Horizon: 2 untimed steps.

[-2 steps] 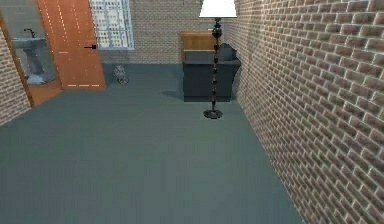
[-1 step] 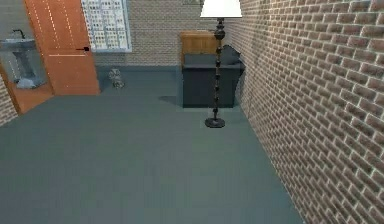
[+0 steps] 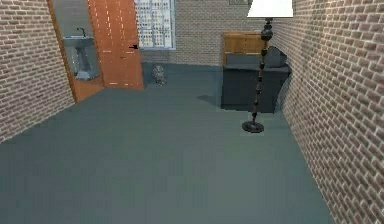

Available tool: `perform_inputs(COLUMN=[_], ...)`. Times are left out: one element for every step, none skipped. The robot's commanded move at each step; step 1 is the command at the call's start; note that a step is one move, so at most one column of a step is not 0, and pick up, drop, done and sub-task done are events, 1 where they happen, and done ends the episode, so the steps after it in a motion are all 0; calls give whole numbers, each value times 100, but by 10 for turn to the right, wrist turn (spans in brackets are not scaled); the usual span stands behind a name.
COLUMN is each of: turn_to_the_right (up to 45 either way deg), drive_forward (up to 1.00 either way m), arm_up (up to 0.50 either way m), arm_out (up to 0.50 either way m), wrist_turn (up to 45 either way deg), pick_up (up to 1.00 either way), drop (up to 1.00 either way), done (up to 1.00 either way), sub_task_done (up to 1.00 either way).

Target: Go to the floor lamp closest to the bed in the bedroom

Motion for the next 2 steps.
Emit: perform_inputs(turn_to_the_right=[0,0], drive_forward=[100,100], arm_up=[0,0], arm_out=[0,0], wrist_turn=[0,0], pick_up=[0,0], drop=[0,0], done=[0,0], sub_task_done=[0,0])
